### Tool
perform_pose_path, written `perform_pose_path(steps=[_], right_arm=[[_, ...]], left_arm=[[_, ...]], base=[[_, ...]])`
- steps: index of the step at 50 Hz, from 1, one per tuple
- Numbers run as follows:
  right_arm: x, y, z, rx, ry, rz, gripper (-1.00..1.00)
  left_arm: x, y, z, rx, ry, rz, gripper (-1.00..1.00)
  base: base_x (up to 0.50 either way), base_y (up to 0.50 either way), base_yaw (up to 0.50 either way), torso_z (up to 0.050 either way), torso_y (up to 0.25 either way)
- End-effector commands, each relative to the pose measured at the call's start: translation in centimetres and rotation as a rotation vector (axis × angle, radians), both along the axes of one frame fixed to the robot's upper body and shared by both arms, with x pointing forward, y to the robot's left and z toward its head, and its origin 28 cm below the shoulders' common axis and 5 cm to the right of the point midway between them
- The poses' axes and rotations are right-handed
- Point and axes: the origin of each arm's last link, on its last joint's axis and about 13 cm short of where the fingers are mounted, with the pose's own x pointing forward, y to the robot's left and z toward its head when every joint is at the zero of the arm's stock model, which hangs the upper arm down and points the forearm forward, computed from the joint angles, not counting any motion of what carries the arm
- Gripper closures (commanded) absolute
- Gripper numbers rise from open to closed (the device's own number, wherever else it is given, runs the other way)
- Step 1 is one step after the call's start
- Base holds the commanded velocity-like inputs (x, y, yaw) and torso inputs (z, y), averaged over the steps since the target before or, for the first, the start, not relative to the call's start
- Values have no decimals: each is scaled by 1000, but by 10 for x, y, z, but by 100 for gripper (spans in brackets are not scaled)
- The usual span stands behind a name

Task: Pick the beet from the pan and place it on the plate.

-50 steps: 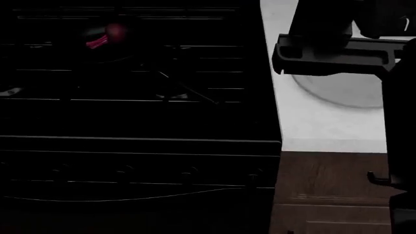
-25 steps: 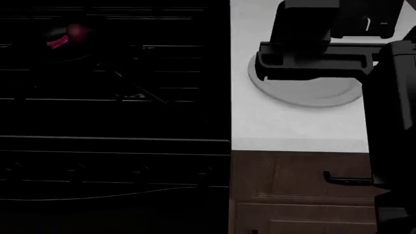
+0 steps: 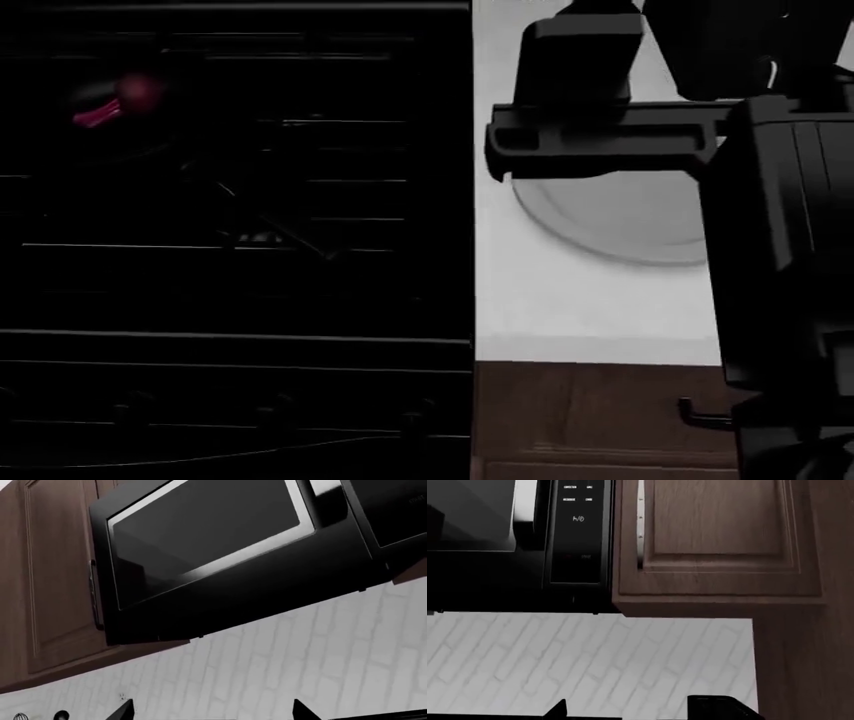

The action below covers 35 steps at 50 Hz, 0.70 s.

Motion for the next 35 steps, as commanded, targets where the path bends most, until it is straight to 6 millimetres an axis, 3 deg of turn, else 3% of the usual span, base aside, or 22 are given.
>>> perform_pose_path(steps=[1,35], right_arm=[[3,1,0,19,-2,26,-100],[4,0,-3,24,6,37,-100]], left_arm=[[2,-1,-3,-17,25,-38,-100],[2,0,-4,-15,16,-23,-100]], base=[[195,0,0,0,0],[201,-1,0,0,0]])
